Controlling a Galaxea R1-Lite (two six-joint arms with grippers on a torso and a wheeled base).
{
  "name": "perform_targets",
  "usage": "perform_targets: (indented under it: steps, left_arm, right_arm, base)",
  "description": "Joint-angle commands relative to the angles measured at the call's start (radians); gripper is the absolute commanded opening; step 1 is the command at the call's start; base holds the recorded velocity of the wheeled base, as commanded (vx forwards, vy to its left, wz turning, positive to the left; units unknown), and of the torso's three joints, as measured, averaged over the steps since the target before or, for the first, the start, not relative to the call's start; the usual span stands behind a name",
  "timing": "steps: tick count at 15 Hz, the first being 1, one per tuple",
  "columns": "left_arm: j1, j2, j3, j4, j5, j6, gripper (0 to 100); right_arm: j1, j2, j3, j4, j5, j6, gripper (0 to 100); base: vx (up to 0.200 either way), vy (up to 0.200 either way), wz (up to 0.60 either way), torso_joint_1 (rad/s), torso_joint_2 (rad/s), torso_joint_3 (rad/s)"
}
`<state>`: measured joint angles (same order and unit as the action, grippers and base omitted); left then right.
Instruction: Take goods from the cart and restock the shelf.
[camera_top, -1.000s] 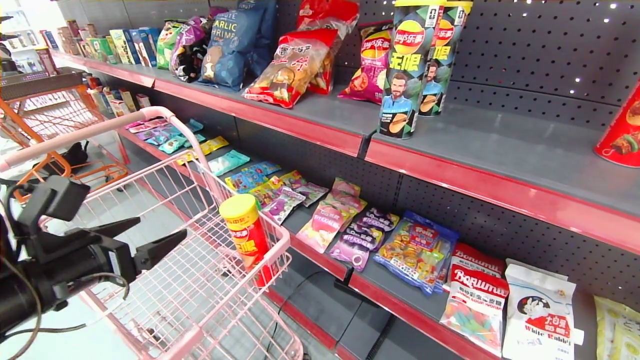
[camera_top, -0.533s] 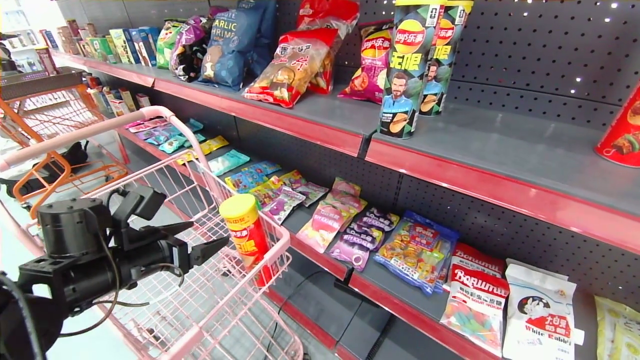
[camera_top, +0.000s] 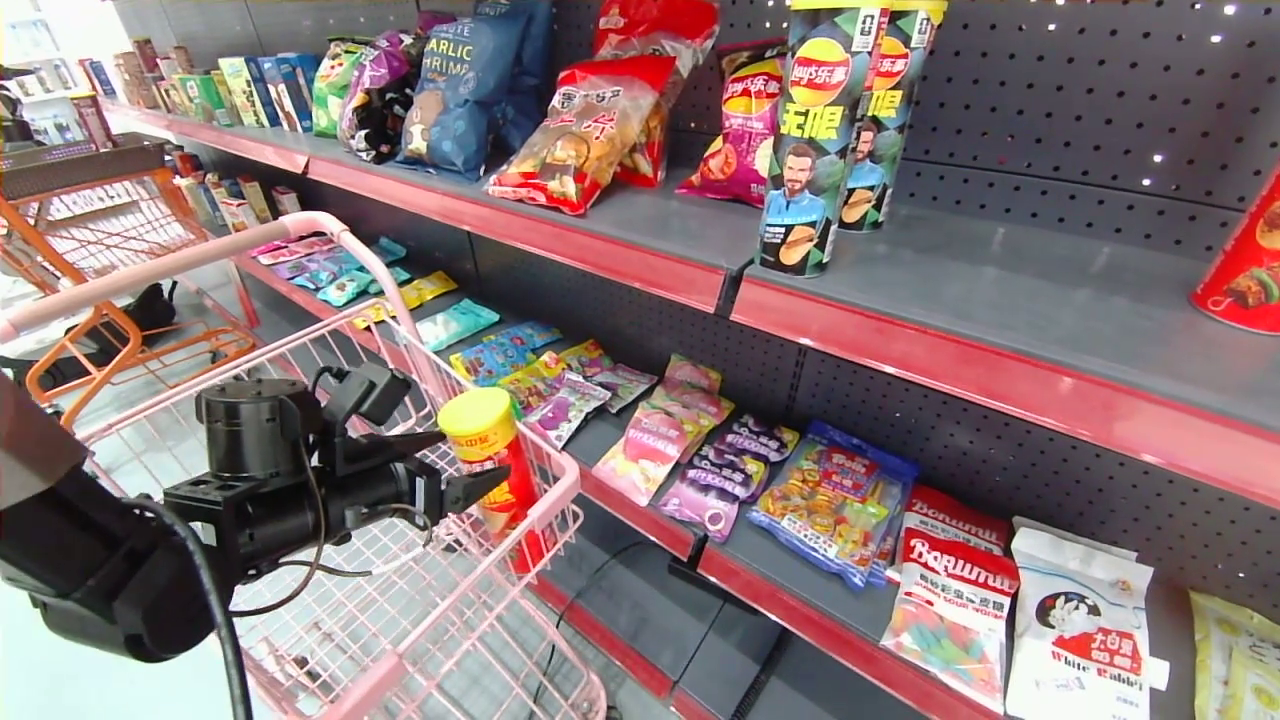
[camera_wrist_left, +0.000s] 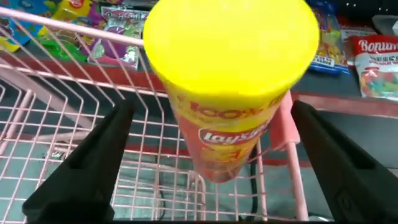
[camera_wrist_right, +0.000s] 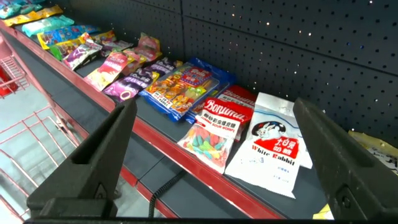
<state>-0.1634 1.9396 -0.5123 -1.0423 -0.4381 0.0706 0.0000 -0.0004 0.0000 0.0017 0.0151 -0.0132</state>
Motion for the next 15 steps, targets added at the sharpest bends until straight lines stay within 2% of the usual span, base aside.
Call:
perform_targets:
  steps: [1,5,6,10,13,14,15]
  left_arm:
    - [-0.015,0.050,-0.029,-0.001,0.001,0.009,100]
    - [-0.039,0.068,-0.055,-0.001,0.021,0.009,100]
    - [-0.048,0.061,-0.049,0.002,0.021,0.006,0]
    - [-0.044,-0.022,-0.005,0.008,0.022,0.003,0]
    - [0.007,-0.119,0.005,0.030,0.024,0.001,0]
    - [0.024,-0.199,-0.009,0.094,0.029,-0.002,0]
    - [0.041,-0.303,-0.038,0.220,0.029,-0.003,0]
  right_arm:
    - [0.000,0.000,0.000,0.000,0.000,-0.001,100]
    - [0.000,0.000,0.000,0.000,0.000,-0.001,100]
    - [0.000,0.000,0.000,0.000,0.000,-0.001,100]
    - [0.000,0.000,0.000,0.000,0.000,-0.001,100]
    - [0.000,0.000,0.000,0.000,0.000,0.004,100]
    - [0.000,0.000,0.000,0.000,0.000,0.004,100]
    - [0.000,0.000,0.000,0.000,0.000,0.004,100]
  base:
    - [0.000,0.000,0.00,0.000,0.00,0.000]
    - [0.000,0.000,0.00,0.000,0.00,0.000]
    - [0.000,0.000,0.00,0.000,0.00,0.000]
    - [0.000,0.000,0.00,0.000,0.00,0.000]
    - [0.000,0.000,0.00,0.000,0.00,0.000]
    - [0.000,0.000,0.00,0.000,0.00,0.000]
    - [0.000,0.000,0.00,0.000,0.00,0.000]
